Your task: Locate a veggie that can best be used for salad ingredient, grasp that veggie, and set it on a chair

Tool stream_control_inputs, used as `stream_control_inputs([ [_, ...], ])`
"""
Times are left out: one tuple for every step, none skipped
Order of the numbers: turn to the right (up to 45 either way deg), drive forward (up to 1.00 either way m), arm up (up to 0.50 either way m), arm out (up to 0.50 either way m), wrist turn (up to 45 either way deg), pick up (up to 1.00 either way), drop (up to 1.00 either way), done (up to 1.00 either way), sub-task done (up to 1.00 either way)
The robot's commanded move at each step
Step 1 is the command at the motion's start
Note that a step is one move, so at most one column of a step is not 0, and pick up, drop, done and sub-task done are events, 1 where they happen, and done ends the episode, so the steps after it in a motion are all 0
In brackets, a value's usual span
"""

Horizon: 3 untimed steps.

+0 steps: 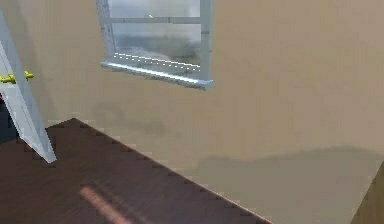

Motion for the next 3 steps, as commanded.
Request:
stream_control_inputs([
  [0.0, 0.0, 0.0, 0.0, 45.0, 0.0, 0.0, 0.0, 0.0],
  [0.0, 0.0, 0.0, 0.0, 45.0, 0.0, 0.0, 0.0, 0.0],
  [0.0, 0.0, 0.0, 0.0, 24.0, 0.0, 0.0, 0.0, 0.0],
])
